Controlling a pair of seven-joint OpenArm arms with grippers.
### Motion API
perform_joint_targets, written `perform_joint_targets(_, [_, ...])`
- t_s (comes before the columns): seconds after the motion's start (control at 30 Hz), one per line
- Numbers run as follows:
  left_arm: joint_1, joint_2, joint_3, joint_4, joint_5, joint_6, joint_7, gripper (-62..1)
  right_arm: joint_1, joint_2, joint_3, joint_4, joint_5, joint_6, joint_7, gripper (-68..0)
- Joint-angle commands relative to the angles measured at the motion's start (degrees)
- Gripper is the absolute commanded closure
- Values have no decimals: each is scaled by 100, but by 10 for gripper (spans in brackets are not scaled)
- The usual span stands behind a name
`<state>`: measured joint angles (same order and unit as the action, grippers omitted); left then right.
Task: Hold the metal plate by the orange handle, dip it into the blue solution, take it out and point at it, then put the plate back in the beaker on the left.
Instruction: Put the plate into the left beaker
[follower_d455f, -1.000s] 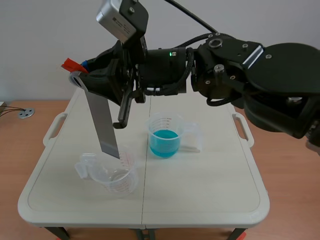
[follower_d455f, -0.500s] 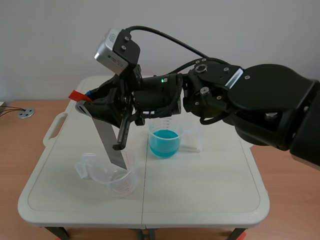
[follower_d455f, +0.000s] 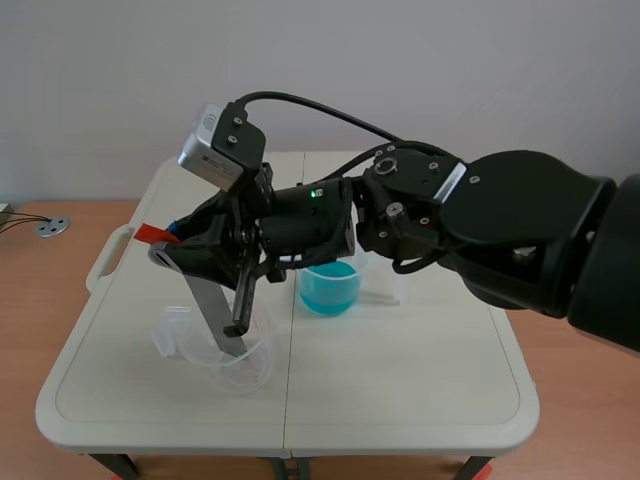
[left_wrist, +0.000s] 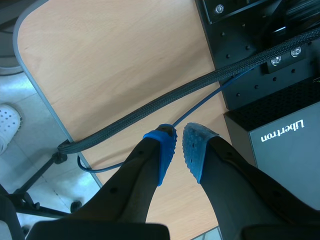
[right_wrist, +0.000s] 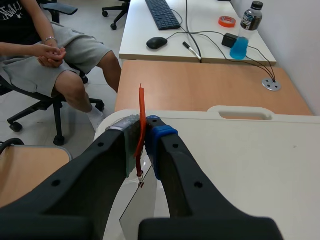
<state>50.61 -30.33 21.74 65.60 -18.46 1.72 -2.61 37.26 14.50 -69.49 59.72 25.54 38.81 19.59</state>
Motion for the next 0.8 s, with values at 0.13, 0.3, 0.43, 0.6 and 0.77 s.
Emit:
perform_joint_targets(0.13, [31,-4,11,72,-15,-9,-37,-94,15,-83,39,52,52,28,33,-13])
perform_joint_targets(0.3, [31,-2,11,72,-15,-9,-35,-94,-101,-83,42,52,24,26,-125,-13])
perform_joint_targets(0.43, [31,-2,11,72,-15,-9,-35,-94,-125,-83,42,52,17,26,-179,-13])
perform_joint_targets(0.6, [31,-2,11,72,-15,-9,-37,-94,-127,-72,42,52,17,24,-254,-13])
perform_joint_targets(0.77, [31,-2,11,72,-15,-9,-37,-94,-125,-70,42,52,15,24,-275,-13])
